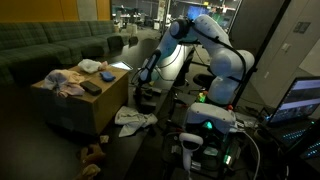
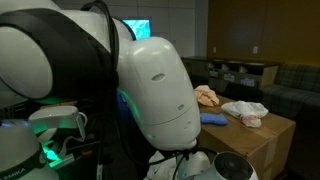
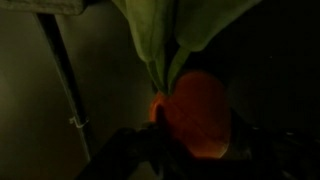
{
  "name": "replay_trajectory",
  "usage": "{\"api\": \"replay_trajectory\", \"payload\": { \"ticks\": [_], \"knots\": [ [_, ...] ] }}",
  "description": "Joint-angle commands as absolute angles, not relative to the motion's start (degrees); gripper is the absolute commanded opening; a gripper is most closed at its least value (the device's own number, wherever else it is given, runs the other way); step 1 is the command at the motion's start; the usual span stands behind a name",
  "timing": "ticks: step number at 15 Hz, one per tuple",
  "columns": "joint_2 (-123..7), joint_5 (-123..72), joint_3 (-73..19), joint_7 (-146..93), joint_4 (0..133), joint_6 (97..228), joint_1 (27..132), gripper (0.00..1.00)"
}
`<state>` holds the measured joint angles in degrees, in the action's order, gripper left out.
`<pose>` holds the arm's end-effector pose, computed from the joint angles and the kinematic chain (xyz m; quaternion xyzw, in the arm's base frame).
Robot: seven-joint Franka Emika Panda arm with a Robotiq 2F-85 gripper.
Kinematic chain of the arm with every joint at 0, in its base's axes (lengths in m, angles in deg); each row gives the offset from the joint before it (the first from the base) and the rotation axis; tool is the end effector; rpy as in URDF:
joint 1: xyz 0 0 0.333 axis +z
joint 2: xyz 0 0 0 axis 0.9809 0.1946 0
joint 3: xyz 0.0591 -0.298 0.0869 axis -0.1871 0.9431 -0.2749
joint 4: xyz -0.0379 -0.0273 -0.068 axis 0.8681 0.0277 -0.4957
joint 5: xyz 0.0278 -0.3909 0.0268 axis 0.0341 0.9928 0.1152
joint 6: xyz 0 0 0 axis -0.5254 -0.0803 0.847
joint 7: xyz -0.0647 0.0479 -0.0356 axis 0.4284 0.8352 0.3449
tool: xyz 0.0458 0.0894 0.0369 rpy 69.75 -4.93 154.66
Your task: Pick up all the objects that are on the box and put them on the table, then pick up the objects that are on the table and put them on the box
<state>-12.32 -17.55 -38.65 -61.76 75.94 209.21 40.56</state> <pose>0.5428 -0.3049 -0.0048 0.9847 0.0551 0.1578 0.0483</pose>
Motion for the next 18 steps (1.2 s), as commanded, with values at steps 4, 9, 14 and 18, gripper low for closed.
{"api": "replay_trajectory", "payload": {
  "ticks": [4, 9, 14, 18],
  "knots": [
    [-13.07, -16.02, -37.59, -57.88, 74.64, 207.75, 41.05, 0.07],
    [-17.19, -16.78, -37.22, -56.96, 77.46, 203.38, 41.09, 0.02],
    [-26.07, -18.26, -35.45, -55.65, 82.96, 196.66, 41.88, 0.04],
    [-35.55, -19.0, -32.26, -52.88, 89.37, 194.78, 44.4, 0.04]
  ]
}}
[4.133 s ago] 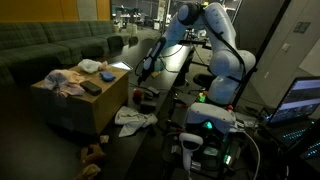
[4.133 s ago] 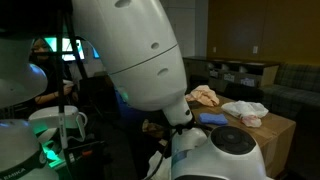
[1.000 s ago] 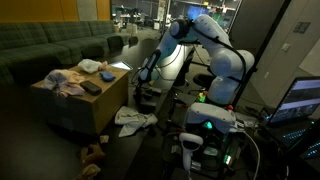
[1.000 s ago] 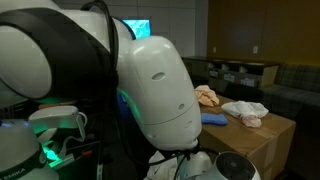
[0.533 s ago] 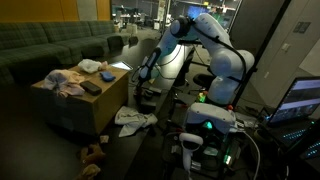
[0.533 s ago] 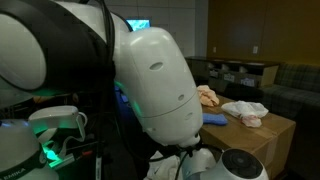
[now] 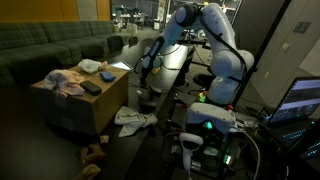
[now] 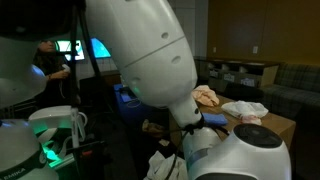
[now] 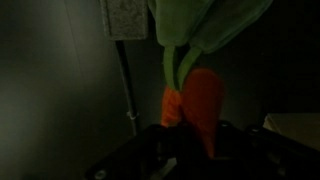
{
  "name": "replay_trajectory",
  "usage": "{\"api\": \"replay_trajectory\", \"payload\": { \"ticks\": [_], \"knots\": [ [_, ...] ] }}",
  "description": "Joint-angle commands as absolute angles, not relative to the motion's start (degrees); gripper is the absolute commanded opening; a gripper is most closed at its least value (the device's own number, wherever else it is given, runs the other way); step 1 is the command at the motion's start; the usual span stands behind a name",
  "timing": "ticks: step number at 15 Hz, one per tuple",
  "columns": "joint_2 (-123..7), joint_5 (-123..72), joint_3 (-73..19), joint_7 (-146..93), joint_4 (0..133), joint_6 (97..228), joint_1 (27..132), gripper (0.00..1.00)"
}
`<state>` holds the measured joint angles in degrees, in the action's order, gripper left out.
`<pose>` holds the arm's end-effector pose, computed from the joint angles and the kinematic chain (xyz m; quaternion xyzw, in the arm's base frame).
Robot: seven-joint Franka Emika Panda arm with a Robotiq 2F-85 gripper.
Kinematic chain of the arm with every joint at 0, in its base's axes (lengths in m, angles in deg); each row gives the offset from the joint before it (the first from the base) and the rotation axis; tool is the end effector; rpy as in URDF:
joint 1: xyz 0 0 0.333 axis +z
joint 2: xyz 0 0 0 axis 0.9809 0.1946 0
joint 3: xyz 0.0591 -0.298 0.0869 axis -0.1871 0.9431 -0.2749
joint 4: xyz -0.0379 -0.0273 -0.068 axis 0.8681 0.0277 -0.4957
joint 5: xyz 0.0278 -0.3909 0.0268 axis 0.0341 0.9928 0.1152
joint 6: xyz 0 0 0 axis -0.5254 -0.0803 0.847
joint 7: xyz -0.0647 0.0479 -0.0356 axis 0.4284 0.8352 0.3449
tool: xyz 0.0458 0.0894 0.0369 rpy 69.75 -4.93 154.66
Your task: Pick up all the objects that are on the box and put them on the table, then pick up the objects that are on the table and put them on the box
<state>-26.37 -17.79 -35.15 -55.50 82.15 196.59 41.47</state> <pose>0.5335 -0.3361 0.0843 0.9935 0.0016 0.0975 0.0582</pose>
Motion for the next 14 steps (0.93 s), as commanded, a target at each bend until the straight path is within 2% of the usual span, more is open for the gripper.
{"api": "replay_trajectory", "payload": {
  "ticks": [1, 9, 14],
  "knots": [
    [-38.17, -19.22, -31.69, -52.34, 91.05, 193.89, 45.11, 0.04],
    [-57.47, -21.03, -27.08, -47.81, 100.06, 189.02, 55.21, 0.04],
    [-63.26, -22.61, -26.53, -44.2, 99.5, 187.61, 61.85, 0.04]
  ]
}}
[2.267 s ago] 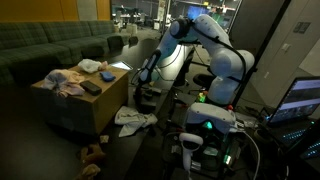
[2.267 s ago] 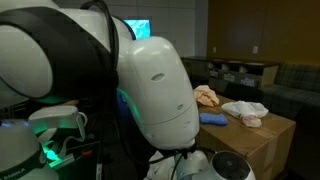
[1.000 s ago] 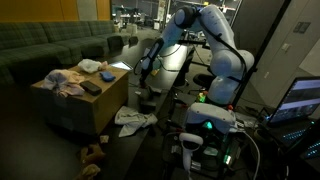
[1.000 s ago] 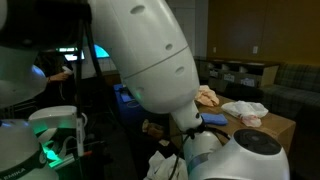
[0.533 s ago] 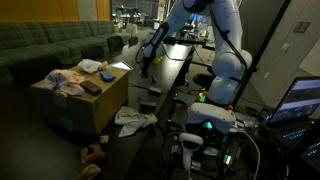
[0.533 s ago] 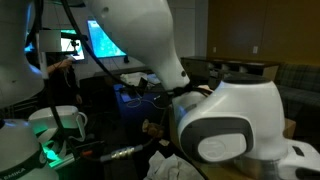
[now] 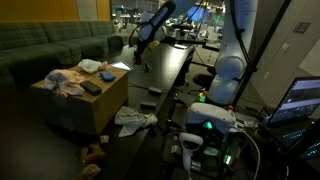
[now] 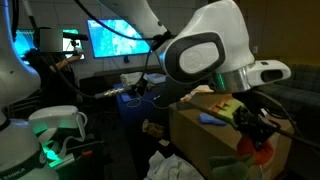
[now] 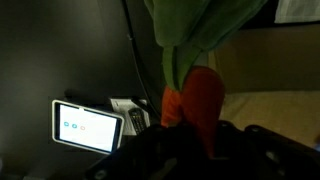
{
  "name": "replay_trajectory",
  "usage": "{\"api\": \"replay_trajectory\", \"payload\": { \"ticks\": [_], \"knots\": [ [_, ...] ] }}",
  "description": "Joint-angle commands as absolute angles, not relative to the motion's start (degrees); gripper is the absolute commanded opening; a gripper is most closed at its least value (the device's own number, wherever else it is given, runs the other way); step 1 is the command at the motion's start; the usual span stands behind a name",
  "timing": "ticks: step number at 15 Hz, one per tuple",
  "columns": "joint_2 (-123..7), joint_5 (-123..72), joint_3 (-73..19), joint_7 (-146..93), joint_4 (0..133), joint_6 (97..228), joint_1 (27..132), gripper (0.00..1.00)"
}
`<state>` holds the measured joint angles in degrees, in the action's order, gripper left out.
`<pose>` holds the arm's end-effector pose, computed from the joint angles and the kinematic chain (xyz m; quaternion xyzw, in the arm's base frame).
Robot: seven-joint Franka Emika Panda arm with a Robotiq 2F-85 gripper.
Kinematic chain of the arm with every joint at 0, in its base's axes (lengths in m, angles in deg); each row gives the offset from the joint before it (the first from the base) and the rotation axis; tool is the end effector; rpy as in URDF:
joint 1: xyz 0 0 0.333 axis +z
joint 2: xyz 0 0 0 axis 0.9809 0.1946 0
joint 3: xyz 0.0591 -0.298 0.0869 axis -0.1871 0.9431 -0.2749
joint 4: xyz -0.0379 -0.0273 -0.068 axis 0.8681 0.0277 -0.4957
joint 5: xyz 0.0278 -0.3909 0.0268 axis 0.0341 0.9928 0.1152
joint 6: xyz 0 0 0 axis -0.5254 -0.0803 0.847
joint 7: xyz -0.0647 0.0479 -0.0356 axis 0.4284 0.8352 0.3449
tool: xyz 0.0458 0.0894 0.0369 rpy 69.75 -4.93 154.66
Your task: Pick up all the objects that are on the box and put them on the table, then pick up the objects that are on the table and put them on the box
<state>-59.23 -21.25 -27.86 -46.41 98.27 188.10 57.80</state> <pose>0.5451 -0.2370 0.3124 0.9825 -0.0157 0.1576 0.0985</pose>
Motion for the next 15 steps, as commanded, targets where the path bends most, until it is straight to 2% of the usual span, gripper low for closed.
{"api": "replay_trajectory", "payload": {
  "ticks": [1, 8, 15],
  "knots": [
    [-63.31, -22.71, -26.6, -43.03, 98.88, 188.2, 63.22, 0.04],
    [-61.23, -24.76, -28.21, -39.21, 96.16, 188.54, 69.83, 0.04],
    [-54.3, -23.79, -27.6, -34.69, 92.84, 194.86, 73.38, 0.04]
  ]
}}
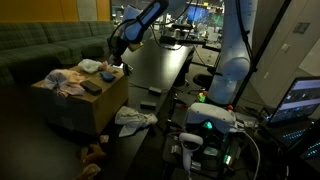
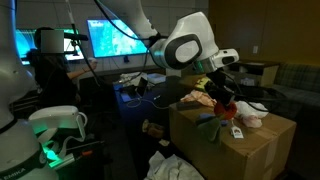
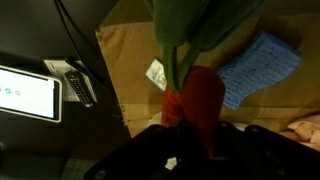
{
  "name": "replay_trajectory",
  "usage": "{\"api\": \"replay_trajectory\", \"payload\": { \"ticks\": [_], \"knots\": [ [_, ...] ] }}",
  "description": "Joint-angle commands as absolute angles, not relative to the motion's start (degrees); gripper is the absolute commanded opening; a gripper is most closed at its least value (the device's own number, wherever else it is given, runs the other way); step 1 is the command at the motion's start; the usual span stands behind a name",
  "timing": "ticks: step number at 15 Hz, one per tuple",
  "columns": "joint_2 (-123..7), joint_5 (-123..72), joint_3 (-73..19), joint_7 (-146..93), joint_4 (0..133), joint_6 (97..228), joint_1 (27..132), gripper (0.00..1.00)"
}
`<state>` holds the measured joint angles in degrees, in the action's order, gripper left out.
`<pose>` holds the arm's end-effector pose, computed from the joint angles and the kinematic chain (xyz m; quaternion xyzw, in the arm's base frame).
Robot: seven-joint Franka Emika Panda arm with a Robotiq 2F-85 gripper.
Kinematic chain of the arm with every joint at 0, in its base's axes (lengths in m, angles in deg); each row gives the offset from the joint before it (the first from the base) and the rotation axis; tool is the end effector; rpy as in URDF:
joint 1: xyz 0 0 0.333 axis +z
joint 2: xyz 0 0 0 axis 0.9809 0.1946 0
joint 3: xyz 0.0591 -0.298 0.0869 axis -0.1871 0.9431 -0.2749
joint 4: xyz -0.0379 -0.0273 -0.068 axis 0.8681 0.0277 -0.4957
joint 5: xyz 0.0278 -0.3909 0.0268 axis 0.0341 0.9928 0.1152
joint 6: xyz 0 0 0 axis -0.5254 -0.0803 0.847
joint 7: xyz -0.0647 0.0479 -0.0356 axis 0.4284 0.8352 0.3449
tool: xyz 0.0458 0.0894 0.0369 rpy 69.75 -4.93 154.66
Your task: Pick up all the objects that are on the box and put them on the table, then pick up the objects that are on the table and put them on the box
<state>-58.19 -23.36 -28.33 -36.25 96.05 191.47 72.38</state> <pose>0.6027 -0.0905 0.3258 0.9748 0.0112 0.2155 0.0560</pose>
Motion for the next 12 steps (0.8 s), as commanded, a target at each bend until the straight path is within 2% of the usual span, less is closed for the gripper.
{"api": "replay_trajectory", "payload": {
  "ticks": [1, 12],
  "knots": [
    [-52.92, -23.45, -27.19, -34.09, 91.97, 196.03, 73.65, 0.04],
    [-42.46, -22.78, -22.29, -31.86, 85.01, 200.56, 75.27, 0.04]
  ]
}}
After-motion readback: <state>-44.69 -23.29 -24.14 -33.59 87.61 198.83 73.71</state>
